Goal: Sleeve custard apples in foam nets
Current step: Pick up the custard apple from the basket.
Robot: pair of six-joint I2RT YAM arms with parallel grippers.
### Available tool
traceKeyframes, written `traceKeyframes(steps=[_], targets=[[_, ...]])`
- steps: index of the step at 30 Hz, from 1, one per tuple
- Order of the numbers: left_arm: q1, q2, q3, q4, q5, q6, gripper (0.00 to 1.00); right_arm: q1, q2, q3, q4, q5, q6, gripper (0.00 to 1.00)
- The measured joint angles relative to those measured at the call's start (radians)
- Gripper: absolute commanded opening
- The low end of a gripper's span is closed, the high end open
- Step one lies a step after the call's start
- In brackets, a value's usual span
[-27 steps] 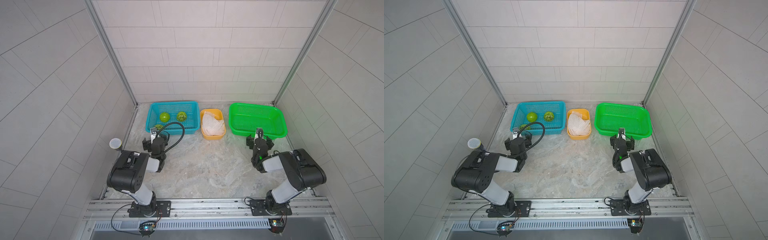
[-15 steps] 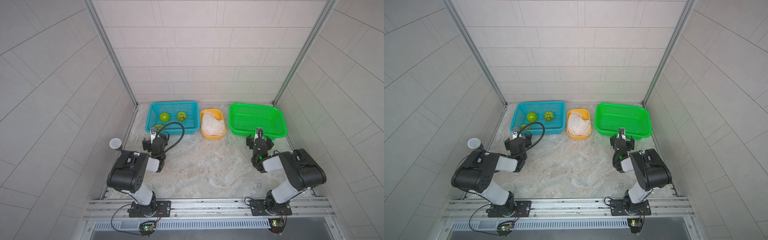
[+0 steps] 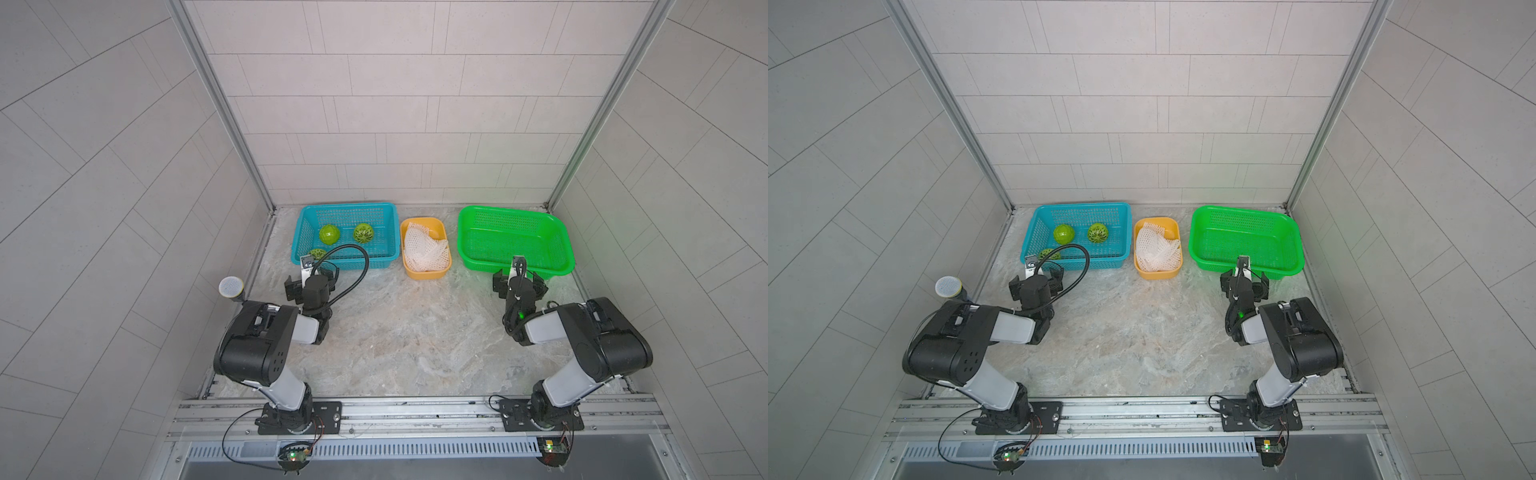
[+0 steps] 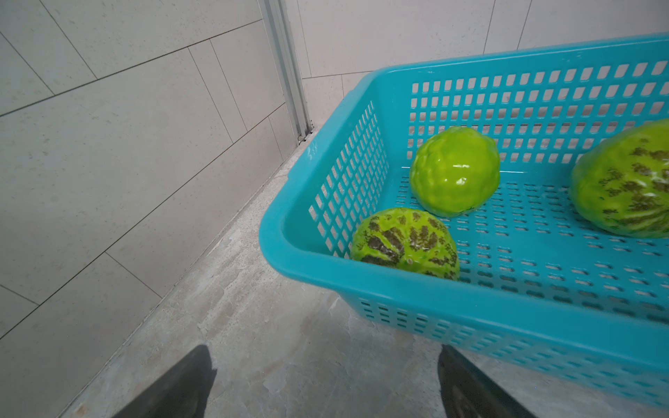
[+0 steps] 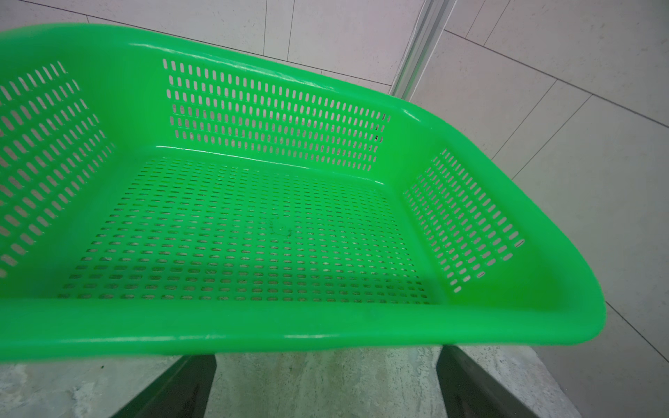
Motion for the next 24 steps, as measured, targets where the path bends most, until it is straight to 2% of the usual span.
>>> traceKeyframes(steps=[7,12,16,21,24], targets=[[0.007,-0.002,0.002,-0.02,0.004,-0.005,1.0,0.0,0.0,0.0,0.001,0.0,0.0,1.0],[0.006,-0.042,0.002,-0.052,0.001,-0.006,1.0,0.037,-0.035,-0.039,0.047,0.037,-0.018,1.0],[-0.005,-0.119,0.015,-0.124,-0.034,-0.005,1.0,0.102,-0.14,-0.056,0.012,0.09,-0.051,1.0],[-0.013,-0.247,0.067,-0.266,-0.085,-0.016,1.0,0.115,-0.357,-0.01,-0.182,0.127,-0.031,1.0],[-0.015,-0.307,0.156,-0.429,-0.112,-0.064,1.0,0.109,-0.487,0.044,-0.349,0.126,0.023,1.0]])
